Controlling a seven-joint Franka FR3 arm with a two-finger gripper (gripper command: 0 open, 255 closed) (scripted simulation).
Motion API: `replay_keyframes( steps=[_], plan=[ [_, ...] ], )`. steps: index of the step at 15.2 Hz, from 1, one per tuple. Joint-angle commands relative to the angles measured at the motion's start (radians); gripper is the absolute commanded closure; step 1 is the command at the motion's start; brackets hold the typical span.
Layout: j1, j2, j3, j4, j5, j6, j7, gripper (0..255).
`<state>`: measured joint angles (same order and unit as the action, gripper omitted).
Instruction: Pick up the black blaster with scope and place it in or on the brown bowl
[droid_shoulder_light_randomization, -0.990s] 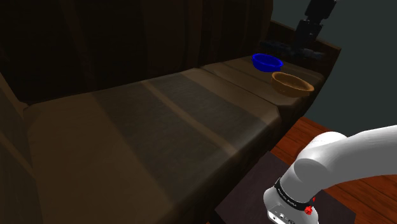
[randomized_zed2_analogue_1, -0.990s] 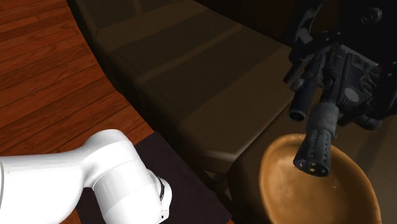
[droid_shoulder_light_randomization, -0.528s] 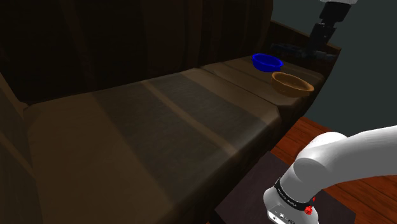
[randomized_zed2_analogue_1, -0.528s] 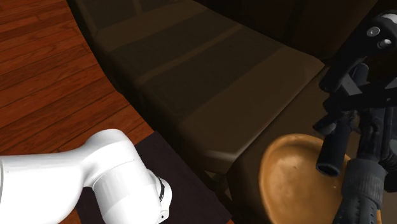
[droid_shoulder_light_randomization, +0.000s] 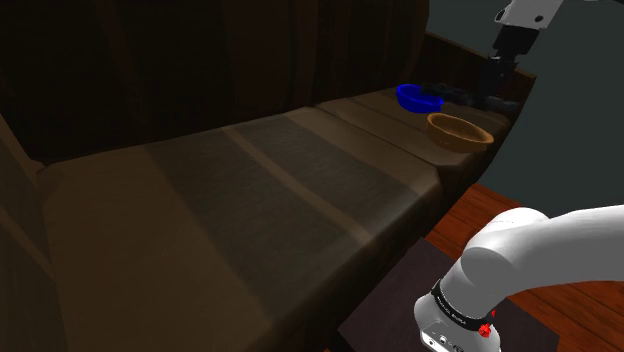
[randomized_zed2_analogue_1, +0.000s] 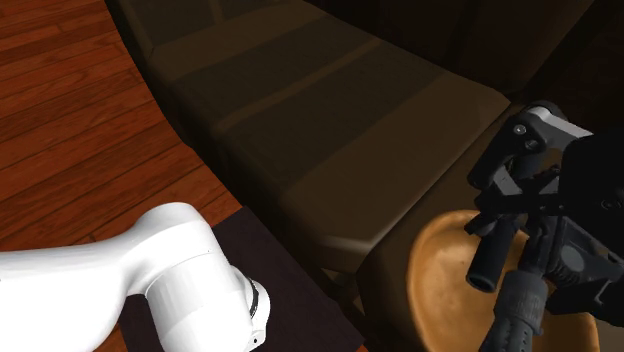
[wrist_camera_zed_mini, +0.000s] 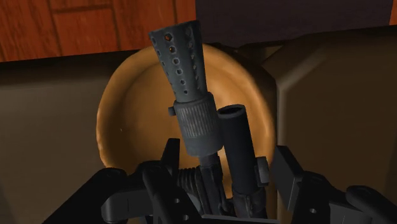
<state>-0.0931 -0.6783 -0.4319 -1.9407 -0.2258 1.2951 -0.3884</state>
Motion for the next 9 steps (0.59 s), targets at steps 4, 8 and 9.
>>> replay_keyframes(
  steps=[4,8,9],
  plan=[
    [-0.009,-0.034,-0.004,-0.093,-0.011,0.06,0.008,255],
    [-0.013,-0.05,-0.008,-0.138,-0.017,0.091,0.011,255],
    [-0.013,-0.049,-0.008,-0.138,-0.017,0.091,0.011,255]
  ],
)
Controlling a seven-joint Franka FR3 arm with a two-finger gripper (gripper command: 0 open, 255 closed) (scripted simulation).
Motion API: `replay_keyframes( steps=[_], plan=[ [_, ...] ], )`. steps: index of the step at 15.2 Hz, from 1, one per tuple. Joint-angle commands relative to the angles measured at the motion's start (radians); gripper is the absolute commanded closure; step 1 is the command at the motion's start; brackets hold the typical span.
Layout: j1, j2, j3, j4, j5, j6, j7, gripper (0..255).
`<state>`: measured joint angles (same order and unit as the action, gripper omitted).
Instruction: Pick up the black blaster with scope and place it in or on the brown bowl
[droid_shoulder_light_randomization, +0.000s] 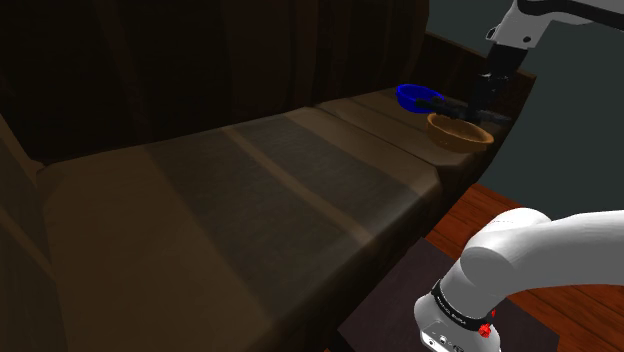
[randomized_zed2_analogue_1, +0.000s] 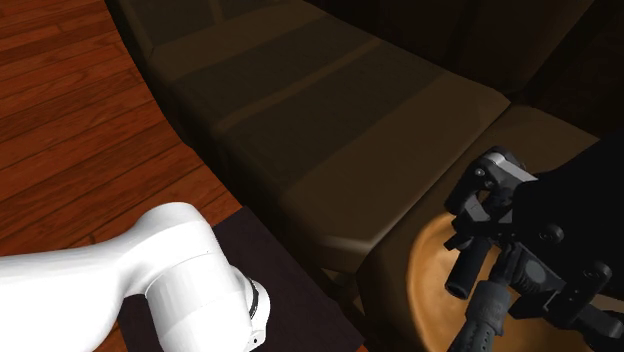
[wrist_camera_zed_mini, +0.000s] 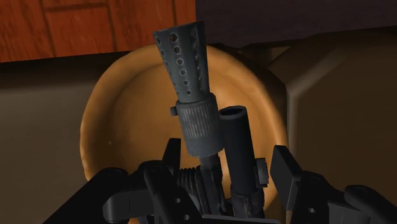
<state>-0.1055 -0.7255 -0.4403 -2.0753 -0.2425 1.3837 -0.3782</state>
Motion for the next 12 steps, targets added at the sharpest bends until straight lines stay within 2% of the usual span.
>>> replay_keyframes(
  steps=[1,5,6,11,12],
  plan=[
    [0.0,-0.002,0.001,-0.004,0.0,0.002,0.001,255],
    [0.0,-0.002,0.001,-0.004,0.0,0.002,0.001,255],
    [0.0,-0.002,0.001,-0.004,0.0,0.002,0.001,0],
    [0.0,-0.002,0.001,-0.004,0.0,0.002,0.001,0],
    [0.004,0.014,0.003,0.042,0.005,-0.027,-0.003,0]
  ],
)
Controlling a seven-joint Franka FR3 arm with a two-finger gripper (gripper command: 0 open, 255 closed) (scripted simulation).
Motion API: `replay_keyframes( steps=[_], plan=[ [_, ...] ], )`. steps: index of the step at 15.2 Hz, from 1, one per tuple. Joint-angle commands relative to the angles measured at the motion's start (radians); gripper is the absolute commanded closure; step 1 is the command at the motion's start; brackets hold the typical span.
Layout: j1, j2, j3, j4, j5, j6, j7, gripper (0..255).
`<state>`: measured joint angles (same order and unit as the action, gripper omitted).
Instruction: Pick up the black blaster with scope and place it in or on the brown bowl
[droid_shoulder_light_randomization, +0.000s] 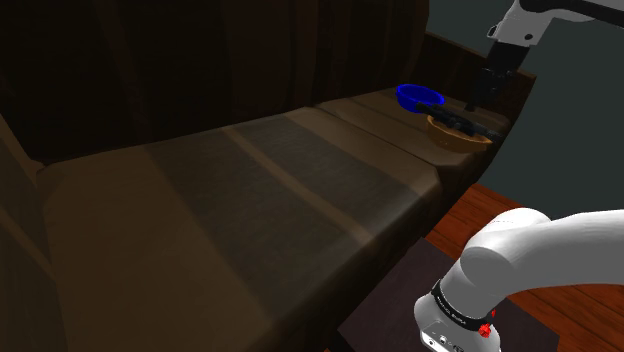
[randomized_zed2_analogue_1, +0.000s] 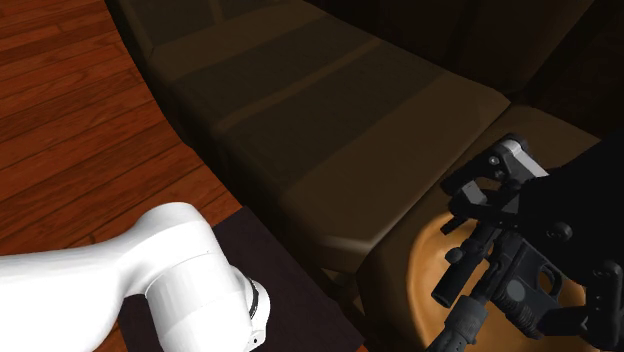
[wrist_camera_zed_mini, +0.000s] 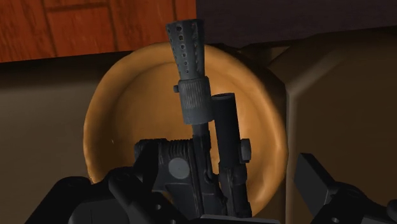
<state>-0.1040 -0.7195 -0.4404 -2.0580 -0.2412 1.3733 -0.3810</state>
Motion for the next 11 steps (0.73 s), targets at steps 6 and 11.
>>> replay_keyframes(
  steps=[6,11],
  plan=[
    [0.015,0.059,0.005,0.158,0.019,-0.1,-0.014,0],
    [0.015,0.059,0.005,0.158,0.019,-0.1,-0.014,0]
  ],
)
